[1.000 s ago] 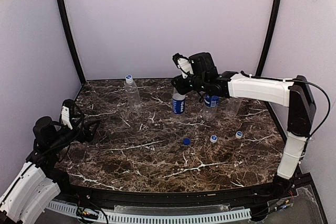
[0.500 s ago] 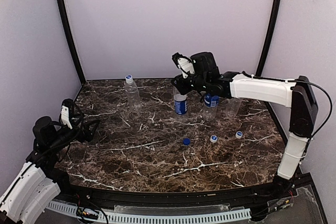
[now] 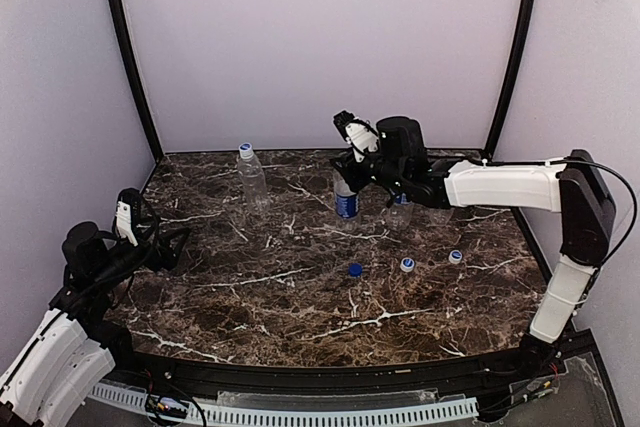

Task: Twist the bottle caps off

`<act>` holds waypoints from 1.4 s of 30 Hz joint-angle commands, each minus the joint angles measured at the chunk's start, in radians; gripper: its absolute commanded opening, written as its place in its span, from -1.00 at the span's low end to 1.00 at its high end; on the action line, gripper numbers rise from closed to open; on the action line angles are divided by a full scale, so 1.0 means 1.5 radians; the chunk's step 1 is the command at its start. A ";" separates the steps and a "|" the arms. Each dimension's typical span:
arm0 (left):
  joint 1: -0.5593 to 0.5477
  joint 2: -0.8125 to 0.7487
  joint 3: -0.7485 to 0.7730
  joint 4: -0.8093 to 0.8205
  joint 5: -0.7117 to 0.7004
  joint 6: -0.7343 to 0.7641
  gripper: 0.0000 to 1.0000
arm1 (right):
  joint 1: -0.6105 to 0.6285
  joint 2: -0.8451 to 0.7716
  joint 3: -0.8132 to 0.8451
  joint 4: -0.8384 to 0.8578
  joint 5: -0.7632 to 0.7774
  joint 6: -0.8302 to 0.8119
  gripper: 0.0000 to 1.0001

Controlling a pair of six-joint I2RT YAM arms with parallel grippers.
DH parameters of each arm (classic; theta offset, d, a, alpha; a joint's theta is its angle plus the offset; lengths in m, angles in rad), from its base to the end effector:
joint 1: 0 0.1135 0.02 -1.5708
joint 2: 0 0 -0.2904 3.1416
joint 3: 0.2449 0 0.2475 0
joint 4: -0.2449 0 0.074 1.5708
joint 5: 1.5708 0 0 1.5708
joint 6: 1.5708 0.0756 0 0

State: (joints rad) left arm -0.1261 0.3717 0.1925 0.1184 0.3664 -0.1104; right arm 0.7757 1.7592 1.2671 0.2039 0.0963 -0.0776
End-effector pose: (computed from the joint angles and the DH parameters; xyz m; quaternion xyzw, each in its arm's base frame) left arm 0.1362 -0.0446 0.2264 0.1305 0.7151 -0.2112 0.6535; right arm 0.3317 0.3151 0.2958 -0.3050 0.7406 0.1681 0.5747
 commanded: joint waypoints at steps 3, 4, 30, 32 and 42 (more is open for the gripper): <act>0.005 -0.004 -0.012 0.010 0.010 -0.004 0.97 | -0.006 0.007 0.000 0.039 0.016 0.001 -0.64; 0.006 -0.004 -0.012 0.010 0.010 -0.004 0.97 | -0.006 0.008 0.003 0.035 0.026 0.008 -0.61; 0.005 -0.008 -0.012 0.011 0.012 -0.005 0.97 | -0.011 0.002 0.001 0.027 -0.001 0.023 0.54; 0.006 -0.007 -0.012 0.011 0.011 -0.006 0.98 | -0.012 0.000 -0.001 0.026 -0.002 0.023 0.66; 0.005 -0.009 -0.012 0.011 0.013 -0.006 0.98 | -0.015 -0.009 0.003 0.021 0.011 0.025 0.97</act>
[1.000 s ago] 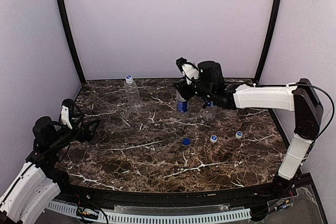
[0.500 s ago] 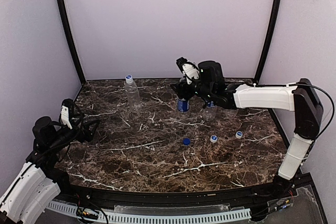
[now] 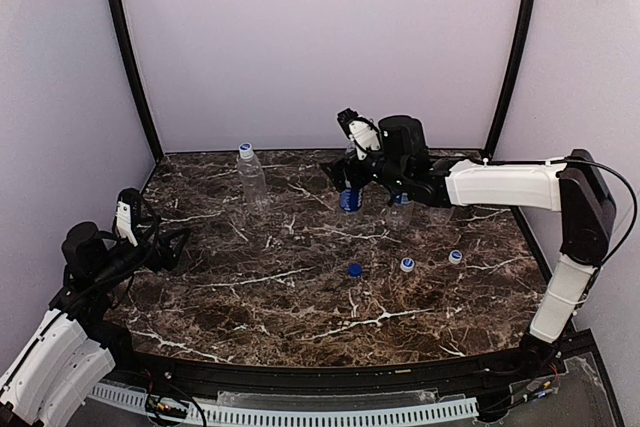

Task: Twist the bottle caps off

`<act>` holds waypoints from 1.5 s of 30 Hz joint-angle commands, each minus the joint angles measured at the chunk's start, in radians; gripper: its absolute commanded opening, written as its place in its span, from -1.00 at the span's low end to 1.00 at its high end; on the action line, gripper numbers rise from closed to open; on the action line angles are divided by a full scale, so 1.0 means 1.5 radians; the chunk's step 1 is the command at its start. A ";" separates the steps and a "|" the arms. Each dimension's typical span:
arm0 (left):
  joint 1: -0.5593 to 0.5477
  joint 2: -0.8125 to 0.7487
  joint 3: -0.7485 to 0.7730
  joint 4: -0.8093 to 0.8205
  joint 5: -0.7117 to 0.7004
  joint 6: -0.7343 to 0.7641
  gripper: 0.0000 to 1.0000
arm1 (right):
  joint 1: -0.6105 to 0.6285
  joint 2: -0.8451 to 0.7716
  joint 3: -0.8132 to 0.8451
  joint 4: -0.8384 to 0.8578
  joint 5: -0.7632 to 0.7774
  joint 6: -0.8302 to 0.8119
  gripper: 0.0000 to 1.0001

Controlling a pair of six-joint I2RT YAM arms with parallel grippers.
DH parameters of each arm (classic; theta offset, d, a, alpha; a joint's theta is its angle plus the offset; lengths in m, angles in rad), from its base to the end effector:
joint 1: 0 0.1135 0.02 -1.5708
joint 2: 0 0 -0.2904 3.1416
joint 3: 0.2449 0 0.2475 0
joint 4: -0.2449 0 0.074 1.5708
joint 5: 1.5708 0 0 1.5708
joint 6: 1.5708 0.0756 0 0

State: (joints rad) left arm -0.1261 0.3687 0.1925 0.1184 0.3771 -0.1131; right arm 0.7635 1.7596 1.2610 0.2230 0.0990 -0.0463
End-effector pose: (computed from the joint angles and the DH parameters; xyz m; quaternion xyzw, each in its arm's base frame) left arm 0.1355 -0.0452 0.2268 0.1333 0.7135 -0.2158 0.6531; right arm 0.3358 0.3111 0.2960 -0.2863 0.7439 0.1745 0.5781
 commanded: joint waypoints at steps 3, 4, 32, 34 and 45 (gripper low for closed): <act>0.006 -0.007 -0.011 0.010 0.007 -0.004 0.98 | -0.008 -0.010 0.011 0.008 0.004 0.004 0.97; 0.006 -0.007 -0.011 0.009 0.008 -0.003 0.97 | -0.009 -0.010 0.014 0.007 0.003 0.003 0.97; 0.011 0.002 -0.012 0.014 0.014 0.000 0.98 | 0.017 0.107 0.467 -0.264 -0.629 -0.075 0.88; 0.014 -0.001 -0.012 0.013 0.015 0.000 0.98 | 0.041 0.173 0.549 -0.307 -0.546 -0.078 0.87; 0.016 0.001 -0.017 0.026 0.023 -0.006 0.98 | 0.106 0.429 0.772 -0.232 -0.166 0.061 0.82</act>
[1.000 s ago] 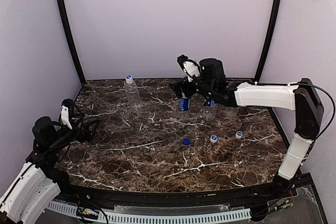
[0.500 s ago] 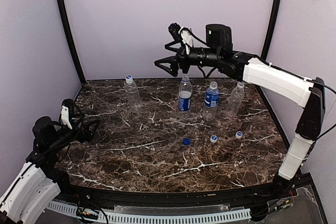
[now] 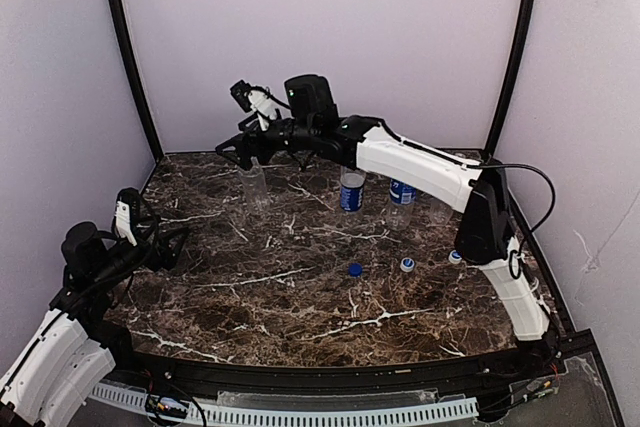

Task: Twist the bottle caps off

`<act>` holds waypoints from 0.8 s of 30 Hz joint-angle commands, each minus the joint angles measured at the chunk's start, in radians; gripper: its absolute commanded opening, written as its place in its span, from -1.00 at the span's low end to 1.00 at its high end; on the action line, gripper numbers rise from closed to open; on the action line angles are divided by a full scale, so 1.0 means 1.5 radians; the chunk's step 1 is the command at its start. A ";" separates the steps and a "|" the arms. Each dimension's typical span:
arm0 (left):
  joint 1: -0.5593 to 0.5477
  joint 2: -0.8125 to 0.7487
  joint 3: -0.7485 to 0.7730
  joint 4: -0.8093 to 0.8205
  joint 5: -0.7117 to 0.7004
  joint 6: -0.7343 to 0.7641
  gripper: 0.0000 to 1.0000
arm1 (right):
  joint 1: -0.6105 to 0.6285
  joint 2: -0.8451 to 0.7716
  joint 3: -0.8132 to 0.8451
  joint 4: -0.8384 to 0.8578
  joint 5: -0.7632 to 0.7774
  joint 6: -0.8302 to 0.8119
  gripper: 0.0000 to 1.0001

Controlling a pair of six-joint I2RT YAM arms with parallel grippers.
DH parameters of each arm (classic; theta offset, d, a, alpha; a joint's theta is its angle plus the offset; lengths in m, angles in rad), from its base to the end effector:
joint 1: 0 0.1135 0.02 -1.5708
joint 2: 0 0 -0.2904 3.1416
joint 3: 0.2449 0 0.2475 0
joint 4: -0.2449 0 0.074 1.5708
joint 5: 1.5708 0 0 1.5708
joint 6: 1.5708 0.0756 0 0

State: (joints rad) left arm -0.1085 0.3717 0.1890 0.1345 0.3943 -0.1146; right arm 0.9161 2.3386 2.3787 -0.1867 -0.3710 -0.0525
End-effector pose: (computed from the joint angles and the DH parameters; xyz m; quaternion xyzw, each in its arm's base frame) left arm 0.1361 -0.0440 0.2274 0.1330 0.7103 -0.2162 0.6565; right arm 0.3449 0.4943 0.3709 -0.4531 0.6023 0.3956 0.5248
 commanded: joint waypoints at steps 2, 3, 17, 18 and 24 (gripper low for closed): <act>0.004 -0.001 -0.015 0.015 0.011 -0.005 0.98 | 0.008 0.065 0.033 0.058 0.215 0.071 0.81; 0.004 -0.001 -0.015 0.016 0.011 -0.005 0.98 | 0.009 0.073 0.031 0.071 0.238 0.073 0.81; 0.004 -0.001 -0.016 0.023 0.015 -0.013 0.97 | 0.010 0.163 0.045 0.163 0.332 0.096 0.76; 0.004 -0.001 -0.017 0.024 0.016 -0.014 0.97 | 0.010 0.164 0.044 0.166 0.326 0.096 0.75; 0.004 -0.001 -0.018 0.026 0.017 -0.016 0.97 | 0.007 0.176 0.046 0.173 0.331 0.084 0.59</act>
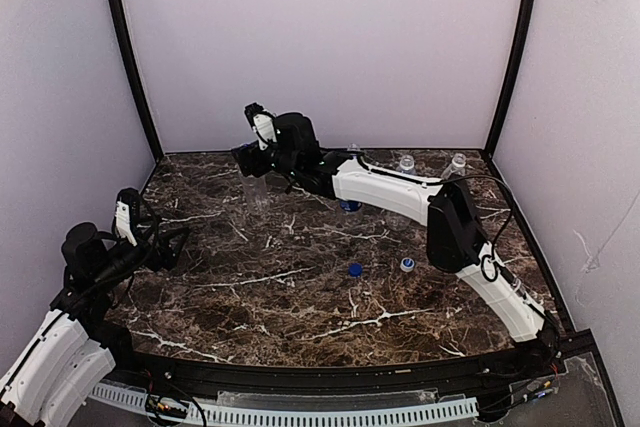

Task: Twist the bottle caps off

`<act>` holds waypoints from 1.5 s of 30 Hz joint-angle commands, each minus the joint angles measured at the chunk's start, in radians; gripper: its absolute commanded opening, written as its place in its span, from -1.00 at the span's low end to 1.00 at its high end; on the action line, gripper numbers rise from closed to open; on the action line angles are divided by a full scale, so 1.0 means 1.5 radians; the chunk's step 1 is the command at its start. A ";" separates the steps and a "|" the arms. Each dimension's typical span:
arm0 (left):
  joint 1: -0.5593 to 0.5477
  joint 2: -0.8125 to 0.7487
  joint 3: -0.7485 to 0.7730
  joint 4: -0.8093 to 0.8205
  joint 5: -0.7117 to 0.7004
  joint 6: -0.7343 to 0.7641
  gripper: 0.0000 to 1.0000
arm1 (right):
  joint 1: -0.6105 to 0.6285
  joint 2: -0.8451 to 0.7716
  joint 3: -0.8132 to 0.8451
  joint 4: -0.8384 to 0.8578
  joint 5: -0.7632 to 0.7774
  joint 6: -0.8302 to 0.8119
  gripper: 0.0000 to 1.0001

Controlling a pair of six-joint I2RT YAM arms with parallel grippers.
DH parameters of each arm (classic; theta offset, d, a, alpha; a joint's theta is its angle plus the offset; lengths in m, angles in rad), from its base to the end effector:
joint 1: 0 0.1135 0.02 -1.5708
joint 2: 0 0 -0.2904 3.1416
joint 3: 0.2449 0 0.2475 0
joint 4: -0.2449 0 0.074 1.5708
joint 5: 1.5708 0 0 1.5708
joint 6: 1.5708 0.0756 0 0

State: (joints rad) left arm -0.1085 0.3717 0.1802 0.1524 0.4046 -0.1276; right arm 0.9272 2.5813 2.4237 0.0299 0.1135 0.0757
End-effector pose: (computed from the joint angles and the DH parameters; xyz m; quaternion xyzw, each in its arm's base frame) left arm 0.1359 -0.0447 0.2266 0.1325 0.7074 -0.2238 0.6572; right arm 0.4032 0.5232 0.2704 -0.2755 0.6981 0.2797 0.5988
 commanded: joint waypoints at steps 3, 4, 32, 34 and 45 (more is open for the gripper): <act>0.005 -0.002 -0.012 0.015 0.011 -0.007 0.97 | -0.002 0.016 0.014 0.030 -0.004 -0.011 0.35; 0.004 -0.002 -0.012 0.015 0.011 -0.008 0.97 | -0.004 0.016 0.013 0.031 -0.008 -0.011 0.25; 0.004 0.020 0.021 -0.007 0.133 0.030 0.97 | 0.023 -0.239 -0.159 0.000 -0.232 -0.029 -1.00; -0.001 0.035 0.056 -0.022 0.168 0.040 0.97 | 0.040 -0.285 -0.195 0.000 -0.241 -0.027 -1.00; -0.140 0.211 0.337 -0.181 0.190 0.204 0.97 | 0.122 -0.407 -0.273 0.027 -0.192 -0.028 -1.00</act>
State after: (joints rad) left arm -0.2939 0.6193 0.5941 -0.0036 0.6807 0.0967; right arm 1.0908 1.9865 2.0594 0.0471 -0.2039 0.0311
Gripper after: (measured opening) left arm 0.987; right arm 0.289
